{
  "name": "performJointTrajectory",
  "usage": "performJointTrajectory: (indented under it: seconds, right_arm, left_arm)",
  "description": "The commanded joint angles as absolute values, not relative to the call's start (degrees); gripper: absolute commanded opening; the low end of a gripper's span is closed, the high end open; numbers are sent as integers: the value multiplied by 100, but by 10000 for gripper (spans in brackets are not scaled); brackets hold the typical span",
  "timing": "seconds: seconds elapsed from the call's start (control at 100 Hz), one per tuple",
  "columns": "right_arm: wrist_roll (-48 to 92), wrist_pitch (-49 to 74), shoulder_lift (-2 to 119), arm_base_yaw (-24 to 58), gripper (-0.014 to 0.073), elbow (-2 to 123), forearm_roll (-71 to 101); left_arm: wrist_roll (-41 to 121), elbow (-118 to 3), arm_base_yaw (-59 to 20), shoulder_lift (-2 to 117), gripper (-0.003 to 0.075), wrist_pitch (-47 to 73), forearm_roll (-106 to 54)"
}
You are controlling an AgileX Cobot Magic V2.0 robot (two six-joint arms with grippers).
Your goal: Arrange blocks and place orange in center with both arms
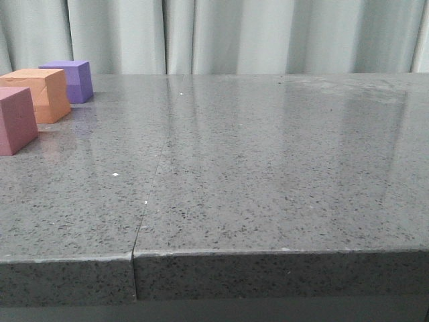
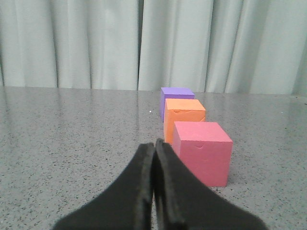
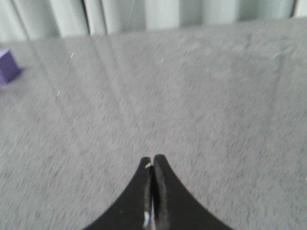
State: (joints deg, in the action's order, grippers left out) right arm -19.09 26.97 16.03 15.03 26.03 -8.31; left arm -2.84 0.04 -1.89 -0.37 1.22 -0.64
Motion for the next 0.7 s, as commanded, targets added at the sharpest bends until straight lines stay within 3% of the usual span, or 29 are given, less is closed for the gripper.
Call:
performJointTrajectory:
  seconds: [0.0,0.12,0.33,0.69]
  right_arm:
    - [-1841,1376,1527,1163,-68,2392,-860]
    - [-1651,476,1345,693,-68,1842,-618]
    - [-454,200,904,101,-68,1171,221]
    - [-308,0,250,-27,-68,419,274]
  left_arm:
    - [-287,233,-206,-203,-20,-338,-105]
    - [-287,233,-206,-203,-20,-338,-105]
    - [-287,233,-206,-203,-20,-338,-105]
    - [-287,233,-206,-203,-20,-338,-105]
